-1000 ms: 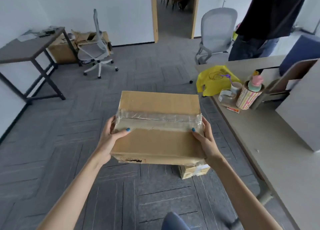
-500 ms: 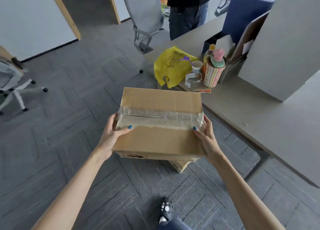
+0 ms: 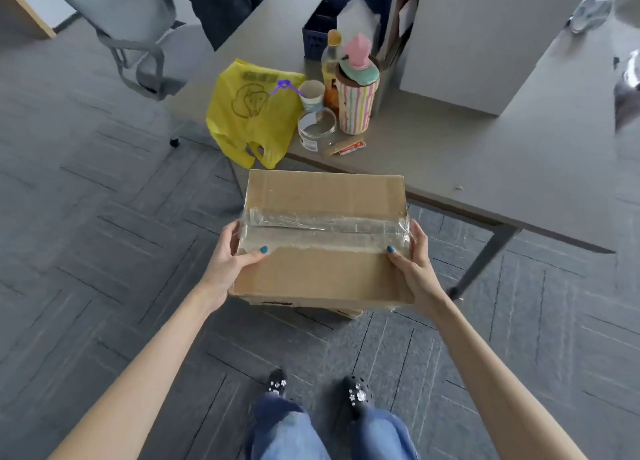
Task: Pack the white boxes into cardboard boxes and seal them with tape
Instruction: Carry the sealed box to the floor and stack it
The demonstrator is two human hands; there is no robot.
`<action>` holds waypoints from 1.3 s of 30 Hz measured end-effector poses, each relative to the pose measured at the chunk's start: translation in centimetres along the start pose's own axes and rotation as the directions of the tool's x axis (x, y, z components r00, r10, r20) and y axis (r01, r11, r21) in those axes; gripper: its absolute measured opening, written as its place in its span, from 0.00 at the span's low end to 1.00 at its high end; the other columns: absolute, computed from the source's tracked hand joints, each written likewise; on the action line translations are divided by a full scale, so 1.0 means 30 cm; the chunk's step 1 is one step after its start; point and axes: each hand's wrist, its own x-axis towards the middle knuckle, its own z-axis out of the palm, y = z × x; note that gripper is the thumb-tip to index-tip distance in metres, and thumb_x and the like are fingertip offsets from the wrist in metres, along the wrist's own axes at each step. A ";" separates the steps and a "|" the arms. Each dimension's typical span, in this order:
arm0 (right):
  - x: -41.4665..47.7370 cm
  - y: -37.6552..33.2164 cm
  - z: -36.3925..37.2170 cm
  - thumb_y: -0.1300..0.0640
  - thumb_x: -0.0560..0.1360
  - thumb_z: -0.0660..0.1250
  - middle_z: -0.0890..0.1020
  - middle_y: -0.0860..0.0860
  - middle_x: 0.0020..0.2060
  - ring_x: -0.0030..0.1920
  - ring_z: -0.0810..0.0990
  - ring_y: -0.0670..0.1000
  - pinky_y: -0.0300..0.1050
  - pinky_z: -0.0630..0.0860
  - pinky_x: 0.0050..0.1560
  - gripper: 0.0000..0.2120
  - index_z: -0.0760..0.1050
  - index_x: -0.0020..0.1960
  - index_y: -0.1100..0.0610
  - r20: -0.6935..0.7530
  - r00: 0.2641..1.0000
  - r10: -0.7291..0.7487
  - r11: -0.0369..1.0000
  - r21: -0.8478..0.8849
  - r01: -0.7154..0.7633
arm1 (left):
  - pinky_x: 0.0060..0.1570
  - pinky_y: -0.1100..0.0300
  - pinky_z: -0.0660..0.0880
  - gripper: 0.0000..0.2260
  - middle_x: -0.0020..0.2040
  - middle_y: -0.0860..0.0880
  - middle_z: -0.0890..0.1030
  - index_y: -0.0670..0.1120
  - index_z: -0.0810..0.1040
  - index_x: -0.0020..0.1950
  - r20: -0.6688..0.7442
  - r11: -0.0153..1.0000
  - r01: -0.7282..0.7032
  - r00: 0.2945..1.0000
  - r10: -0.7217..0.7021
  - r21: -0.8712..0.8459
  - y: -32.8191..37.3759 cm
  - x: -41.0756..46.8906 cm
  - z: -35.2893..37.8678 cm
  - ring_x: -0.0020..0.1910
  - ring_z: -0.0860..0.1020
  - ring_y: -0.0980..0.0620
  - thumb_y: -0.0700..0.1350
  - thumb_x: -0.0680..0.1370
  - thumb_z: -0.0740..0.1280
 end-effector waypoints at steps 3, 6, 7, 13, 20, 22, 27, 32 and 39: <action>0.031 0.084 0.037 0.61 0.80 0.64 0.70 0.41 0.67 0.62 0.74 0.37 0.44 0.71 0.65 0.29 0.55 0.75 0.46 -0.088 0.996 0.012 1.000 0.005 -0.011 | 0.71 0.42 0.66 0.33 0.70 0.55 0.72 0.63 0.63 0.68 0.097 1.000 0.021 0.995 -0.023 0.022 -0.060 0.149 -0.024 0.69 0.72 0.50 0.42 0.73 0.76; 0.074 0.191 0.074 0.62 0.80 0.63 0.72 0.40 0.63 0.58 0.76 0.37 0.44 0.71 0.64 0.26 0.59 0.72 0.44 -0.161 0.987 0.022 1.000 0.003 -0.022 | 0.73 0.44 0.64 0.33 0.68 0.59 0.71 0.62 0.63 0.68 0.160 0.999 0.011 0.987 -0.018 0.042 -0.137 0.279 -0.035 0.70 0.70 0.50 0.41 0.73 0.76; 0.090 0.229 0.085 0.62 0.80 0.64 0.73 0.41 0.63 0.59 0.76 0.39 0.45 0.71 0.64 0.26 0.59 0.72 0.45 -0.187 0.982 0.015 1.000 0.007 -0.014 | 0.73 0.45 0.62 0.33 0.69 0.59 0.70 0.61 0.63 0.69 0.179 0.999 -0.006 0.984 -0.003 0.048 -0.166 0.320 -0.027 0.72 0.68 0.51 0.41 0.73 0.75; 0.211 0.478 0.101 0.59 0.78 0.66 0.71 0.45 0.69 0.67 0.72 0.45 0.52 0.68 0.71 0.28 0.60 0.74 0.47 -0.257 0.966 0.009 0.999 0.043 0.002 | 0.68 0.41 0.69 0.43 0.73 0.54 0.69 0.62 0.62 0.73 0.239 0.996 0.016 0.970 -0.037 0.087 -0.372 0.545 -0.010 0.70 0.70 0.47 0.52 0.63 0.80; 0.392 0.800 0.063 0.65 0.79 0.64 0.76 0.46 0.63 0.57 0.78 0.43 0.40 0.78 0.54 0.27 0.61 0.74 0.48 -0.309 0.951 -0.004 0.994 0.101 0.037 | 0.47 0.60 0.78 0.34 0.59 0.58 0.77 0.51 0.62 0.76 0.244 0.998 -0.008 0.970 -0.006 0.059 -0.651 0.773 0.114 0.56 0.79 0.54 0.33 0.75 0.71; 0.443 0.882 0.053 0.65 0.79 0.64 0.76 0.44 0.60 0.53 0.78 0.40 0.37 0.79 0.48 0.28 0.61 0.74 0.49 -0.320 0.947 -0.010 0.993 0.109 0.048 | 0.43 0.61 0.77 0.33 0.59 0.57 0.78 0.51 0.63 0.75 0.259 0.998 -0.017 0.966 -0.001 0.068 -0.724 0.833 0.138 0.55 0.79 0.53 0.34 0.74 0.71; 0.524 1.042 0.045 0.65 0.79 0.65 0.75 0.45 0.59 0.54 0.78 0.43 0.38 0.78 0.47 0.27 0.61 0.73 0.49 -0.349 0.937 -0.005 0.992 0.116 0.049 | 0.38 0.60 0.79 0.32 0.63 0.51 0.77 0.50 0.62 0.74 0.292 0.995 -0.045 0.956 0.017 0.090 -0.862 0.955 0.165 0.52 0.81 0.51 0.35 0.75 0.71; 0.546 1.133 0.055 0.65 0.78 0.65 0.77 0.46 0.59 0.53 0.79 0.44 0.41 0.79 0.48 0.27 0.62 0.73 0.48 -0.357 0.934 0.014 0.989 0.140 0.039 | 0.39 0.58 0.80 0.33 0.66 0.47 0.76 0.51 0.60 0.76 0.309 0.994 -0.047 0.951 0.013 0.101 -0.932 1.008 0.168 0.50 0.81 0.50 0.36 0.76 0.71; 0.576 1.126 0.059 0.63 0.80 0.64 0.74 0.50 0.65 0.60 0.77 0.49 0.50 0.79 0.57 0.30 0.56 0.76 0.48 -0.360 0.933 0.023 0.994 0.106 0.016 | 0.41 0.60 0.79 0.36 0.72 0.49 0.69 0.51 0.56 0.79 0.303 0.988 -0.060 0.953 0.015 0.142 -0.917 1.027 0.173 0.53 0.80 0.52 0.38 0.76 0.71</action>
